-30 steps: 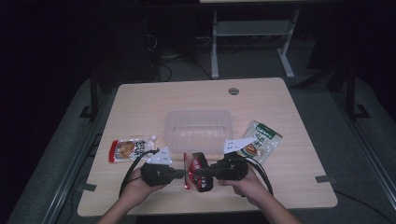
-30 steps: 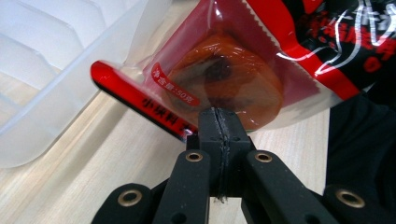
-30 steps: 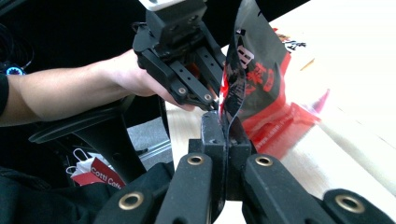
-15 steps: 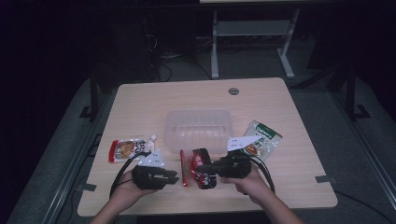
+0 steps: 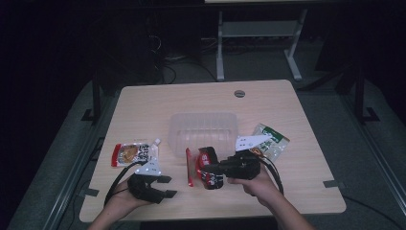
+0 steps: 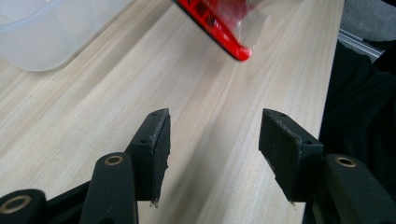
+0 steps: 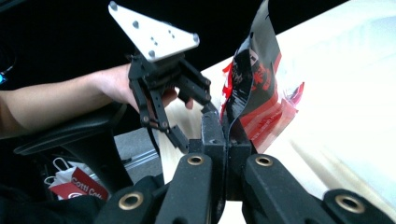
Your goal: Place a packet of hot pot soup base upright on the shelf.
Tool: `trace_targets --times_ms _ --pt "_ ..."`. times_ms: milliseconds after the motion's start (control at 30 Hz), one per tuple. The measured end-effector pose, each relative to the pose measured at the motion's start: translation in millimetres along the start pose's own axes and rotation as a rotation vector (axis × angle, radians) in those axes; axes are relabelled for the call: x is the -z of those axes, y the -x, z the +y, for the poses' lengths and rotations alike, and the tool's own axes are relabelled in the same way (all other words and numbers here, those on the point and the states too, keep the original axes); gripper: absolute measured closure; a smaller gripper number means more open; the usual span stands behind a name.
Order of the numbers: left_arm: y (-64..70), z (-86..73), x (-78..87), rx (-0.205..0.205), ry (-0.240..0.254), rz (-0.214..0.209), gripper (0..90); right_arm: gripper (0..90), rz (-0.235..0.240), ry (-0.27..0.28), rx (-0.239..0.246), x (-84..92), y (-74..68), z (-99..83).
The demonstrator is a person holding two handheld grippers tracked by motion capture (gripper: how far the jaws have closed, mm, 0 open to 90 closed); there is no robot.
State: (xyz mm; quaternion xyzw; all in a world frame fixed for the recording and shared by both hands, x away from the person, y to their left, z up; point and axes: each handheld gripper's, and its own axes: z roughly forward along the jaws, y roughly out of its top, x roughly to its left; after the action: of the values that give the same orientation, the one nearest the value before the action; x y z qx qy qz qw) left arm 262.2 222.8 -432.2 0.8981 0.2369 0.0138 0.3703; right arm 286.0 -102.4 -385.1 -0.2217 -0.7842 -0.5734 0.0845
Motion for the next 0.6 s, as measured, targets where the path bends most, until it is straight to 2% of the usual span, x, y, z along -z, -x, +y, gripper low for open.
trace_targets --times_ms 33,133,233,267,333,500,533,600 --pt "-0.3 -0.3 -0.4 0.002 -0.001 0.001 42.3 90.0 -0.006 0.015 0.013 0.6 0.7 4.8" --pt "0.4 -1.0 -2.2 0.004 0.001 -0.004 41.9 90.0 -0.014 0.031 0.007 1.9 2.3 11.7" --pt "-0.3 -0.4 -2.0 -0.015 -0.007 -0.005 41.4 90.0 -0.018 0.042 0.007 1.9 4.3 16.0" --pt "0.9 -0.3 -3.0 -0.004 0.006 -0.007 41.2 90.0 -0.021 0.047 0.007 1.7 5.4 18.4" --pt "1.1 -0.1 -3.5 -0.009 0.002 -0.007 41.0 90.0 -0.028 0.054 0.008 1.2 7.7 23.6" --pt "0.4 -0.1 -6.3 -0.019 -0.009 -0.014 40.9 90.0 -0.04 0.077 0.016 -2.9 17.1 36.7" --pt "1.7 -0.3 -7.3 -0.002 0.0 -0.017 40.9 90.0 -0.042 0.079 0.013 -4.3 19.4 38.9" --pt "1.4 -0.1 -7.1 -0.008 -0.012 -0.02 40.9 90.0 -0.05 0.083 0.011 -7.3 23.5 42.8"
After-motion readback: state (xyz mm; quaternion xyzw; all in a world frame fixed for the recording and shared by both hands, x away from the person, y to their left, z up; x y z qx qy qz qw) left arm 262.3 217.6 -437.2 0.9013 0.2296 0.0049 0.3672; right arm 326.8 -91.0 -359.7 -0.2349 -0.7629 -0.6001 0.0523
